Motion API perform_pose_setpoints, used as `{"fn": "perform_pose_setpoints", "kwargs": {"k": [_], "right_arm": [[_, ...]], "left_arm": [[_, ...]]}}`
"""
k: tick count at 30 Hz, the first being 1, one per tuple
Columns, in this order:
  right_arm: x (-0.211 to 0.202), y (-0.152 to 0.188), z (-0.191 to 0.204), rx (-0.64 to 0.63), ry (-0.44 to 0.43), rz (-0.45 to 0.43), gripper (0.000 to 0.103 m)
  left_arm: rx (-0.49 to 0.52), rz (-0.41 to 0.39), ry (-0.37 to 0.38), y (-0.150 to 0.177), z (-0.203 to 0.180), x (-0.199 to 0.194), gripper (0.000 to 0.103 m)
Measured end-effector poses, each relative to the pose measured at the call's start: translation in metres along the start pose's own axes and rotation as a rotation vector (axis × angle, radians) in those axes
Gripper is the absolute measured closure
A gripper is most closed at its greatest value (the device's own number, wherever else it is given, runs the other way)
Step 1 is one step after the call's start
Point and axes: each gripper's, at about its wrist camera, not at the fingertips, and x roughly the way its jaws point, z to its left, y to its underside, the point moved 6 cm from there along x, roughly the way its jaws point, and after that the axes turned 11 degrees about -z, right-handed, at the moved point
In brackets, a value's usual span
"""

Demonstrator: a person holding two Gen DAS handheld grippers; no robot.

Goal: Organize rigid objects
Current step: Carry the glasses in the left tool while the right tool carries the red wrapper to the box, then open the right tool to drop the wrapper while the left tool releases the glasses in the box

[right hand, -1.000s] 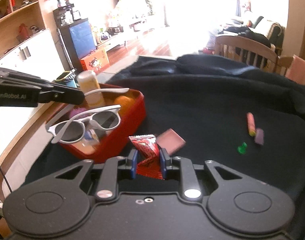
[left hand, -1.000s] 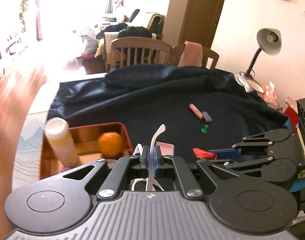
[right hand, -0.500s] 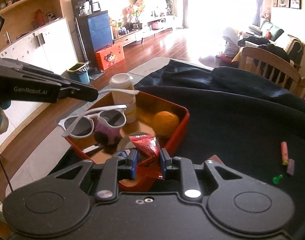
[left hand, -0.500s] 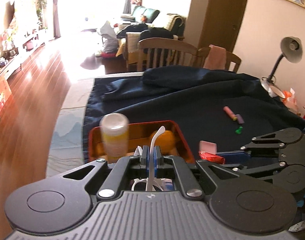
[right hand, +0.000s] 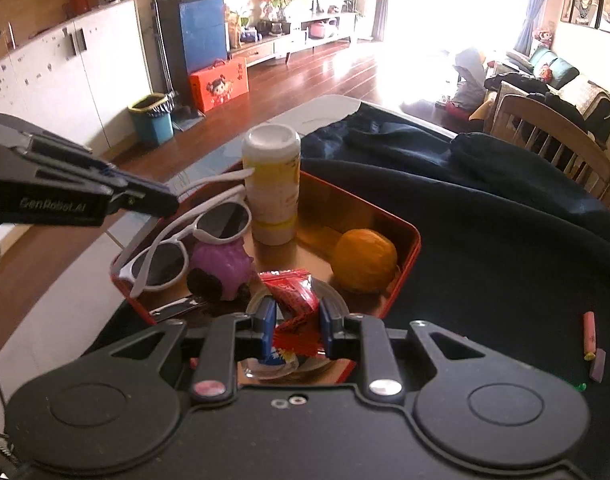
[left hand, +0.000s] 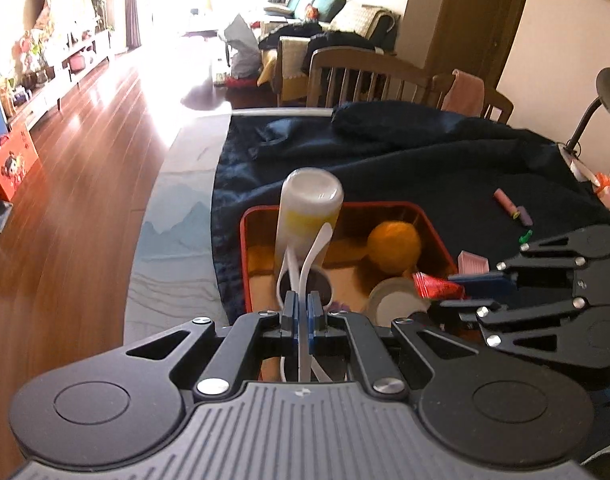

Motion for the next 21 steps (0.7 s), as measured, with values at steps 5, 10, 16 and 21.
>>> {"fn": "perform_pose_setpoints", "kwargs": {"k": [5, 10, 16, 21], "right_arm": [[0.017, 0.000, 0.001, -0.023, 0.034, 0.026, 0.081], [0.031, 0.002, -0.001, -0.013, 0.056, 0.050, 0.081], [0.043, -0.001, 0.001, -0.023, 0.067, 0.058, 0.080], [0.045, 0.002, 0.001, -0.026, 0.064, 0.069, 0.077]], "left_arm": [[0.013, 0.035, 0.005, 0.013, 0.001, 0.010, 0.099], [0.030, 0.054, 0.014, 0.022, -0.001, 0.016, 0.099], [0.035, 0.064, 0.011, 0.026, 0.000, 0.021, 0.099], [0.031, 0.082, -0.011, 0.029, 0.005, 0.025, 0.099]]}}
